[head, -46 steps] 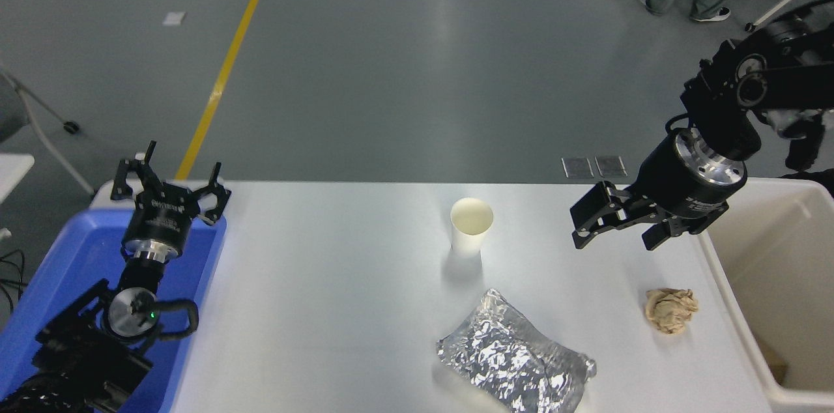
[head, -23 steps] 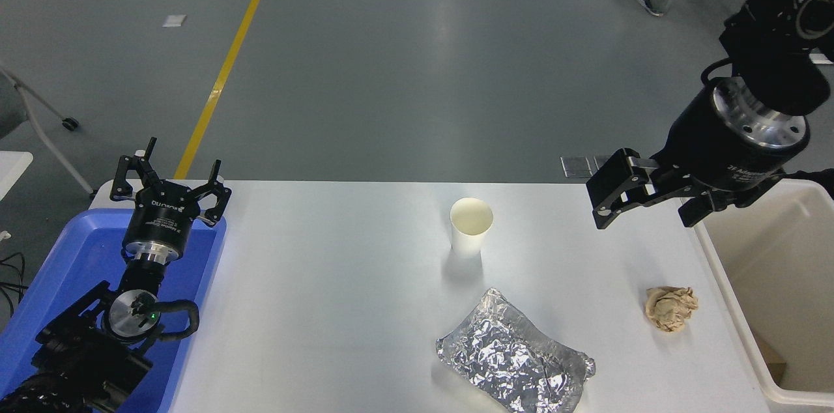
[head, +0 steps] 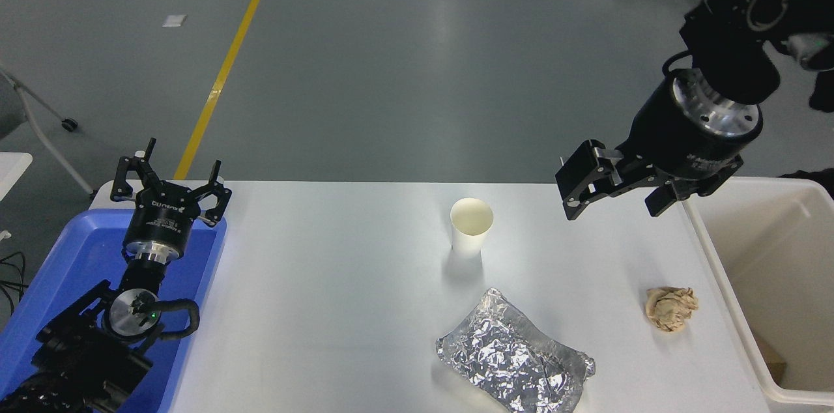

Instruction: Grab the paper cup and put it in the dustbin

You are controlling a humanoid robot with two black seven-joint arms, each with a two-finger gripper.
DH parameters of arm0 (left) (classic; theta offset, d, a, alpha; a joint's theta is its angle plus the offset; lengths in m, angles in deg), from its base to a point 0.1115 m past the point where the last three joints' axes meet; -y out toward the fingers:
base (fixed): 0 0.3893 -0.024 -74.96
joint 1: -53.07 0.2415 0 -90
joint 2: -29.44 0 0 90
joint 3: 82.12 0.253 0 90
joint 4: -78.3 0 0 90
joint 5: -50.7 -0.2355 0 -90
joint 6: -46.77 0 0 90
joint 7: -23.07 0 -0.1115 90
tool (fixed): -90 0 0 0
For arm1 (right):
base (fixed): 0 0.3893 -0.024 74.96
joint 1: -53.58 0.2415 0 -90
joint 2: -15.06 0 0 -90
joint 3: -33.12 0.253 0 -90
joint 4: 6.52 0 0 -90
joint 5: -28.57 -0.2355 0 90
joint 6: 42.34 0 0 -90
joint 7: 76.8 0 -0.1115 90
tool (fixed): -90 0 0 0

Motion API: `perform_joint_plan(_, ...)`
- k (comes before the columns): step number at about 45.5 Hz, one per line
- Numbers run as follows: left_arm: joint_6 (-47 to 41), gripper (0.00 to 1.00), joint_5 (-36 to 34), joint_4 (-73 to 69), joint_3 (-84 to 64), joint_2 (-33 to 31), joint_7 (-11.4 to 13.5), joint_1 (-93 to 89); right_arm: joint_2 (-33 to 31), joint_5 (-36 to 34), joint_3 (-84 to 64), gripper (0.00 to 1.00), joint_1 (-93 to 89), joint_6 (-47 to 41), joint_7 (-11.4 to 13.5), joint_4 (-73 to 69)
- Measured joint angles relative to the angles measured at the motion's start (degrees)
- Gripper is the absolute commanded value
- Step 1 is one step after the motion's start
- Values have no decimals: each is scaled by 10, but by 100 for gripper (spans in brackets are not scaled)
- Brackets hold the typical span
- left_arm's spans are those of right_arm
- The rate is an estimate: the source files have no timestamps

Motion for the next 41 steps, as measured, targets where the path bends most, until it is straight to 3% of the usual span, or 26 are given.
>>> perform_joint_plan(10, 0, 100, 0, 0, 0, 0, 0, 0, 34, 19, 61, 100, -160, 105, 1, 126)
perform_joint_plan(24, -1, 100, 1, 0, 0, 0, 1, 0, 70, 109, 152, 100, -364, 242, 1, 261)
perform_joint_plan(41, -1, 100, 1, 0, 0, 0, 1, 0, 110, 143, 205, 100, -492, 327, 1, 344)
